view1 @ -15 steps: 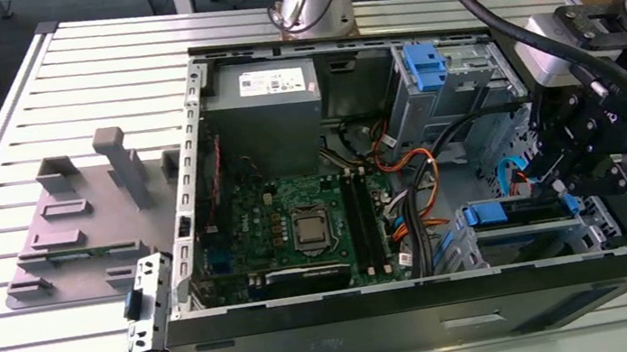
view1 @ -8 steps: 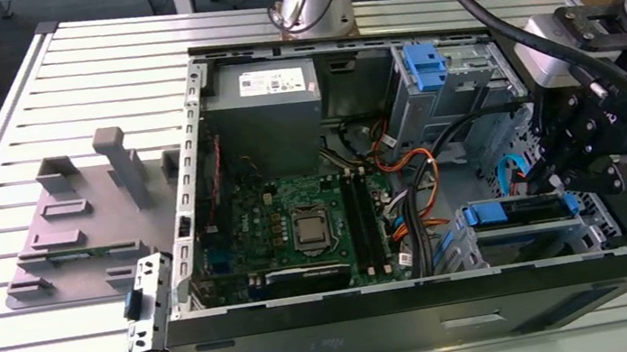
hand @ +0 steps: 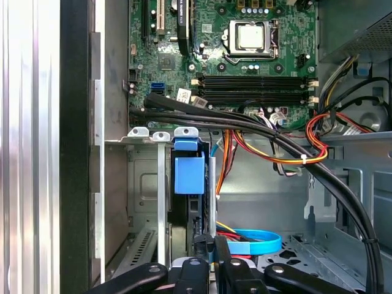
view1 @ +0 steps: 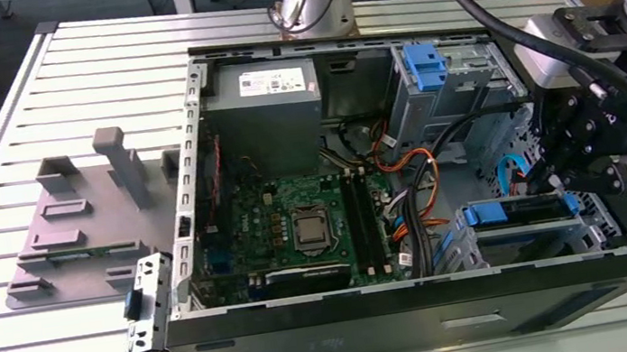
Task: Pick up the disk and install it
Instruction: 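Insert the second disk wire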
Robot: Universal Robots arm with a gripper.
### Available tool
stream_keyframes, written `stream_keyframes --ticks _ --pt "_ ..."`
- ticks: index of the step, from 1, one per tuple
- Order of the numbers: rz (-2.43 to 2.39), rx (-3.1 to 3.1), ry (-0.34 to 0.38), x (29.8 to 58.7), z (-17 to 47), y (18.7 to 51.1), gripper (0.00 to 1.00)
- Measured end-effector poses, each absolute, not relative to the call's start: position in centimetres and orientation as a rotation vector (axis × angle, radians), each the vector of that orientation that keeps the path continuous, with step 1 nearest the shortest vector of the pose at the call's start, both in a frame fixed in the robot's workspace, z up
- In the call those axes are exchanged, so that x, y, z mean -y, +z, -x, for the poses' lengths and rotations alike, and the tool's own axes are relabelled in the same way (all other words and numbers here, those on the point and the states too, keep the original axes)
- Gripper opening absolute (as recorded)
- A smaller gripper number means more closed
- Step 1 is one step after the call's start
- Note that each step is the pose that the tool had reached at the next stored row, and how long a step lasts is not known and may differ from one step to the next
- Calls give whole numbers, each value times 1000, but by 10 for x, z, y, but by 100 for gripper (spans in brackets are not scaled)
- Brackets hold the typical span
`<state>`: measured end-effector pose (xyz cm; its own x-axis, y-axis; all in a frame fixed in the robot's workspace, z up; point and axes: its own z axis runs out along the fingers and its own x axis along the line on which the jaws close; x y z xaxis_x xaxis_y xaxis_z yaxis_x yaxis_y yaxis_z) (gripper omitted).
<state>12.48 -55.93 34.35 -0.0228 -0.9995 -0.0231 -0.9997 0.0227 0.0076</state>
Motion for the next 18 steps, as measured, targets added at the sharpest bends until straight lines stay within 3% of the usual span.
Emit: stream_keyframes --ticks 18 --pt "2188 -2239 31 565 -114 343 16"
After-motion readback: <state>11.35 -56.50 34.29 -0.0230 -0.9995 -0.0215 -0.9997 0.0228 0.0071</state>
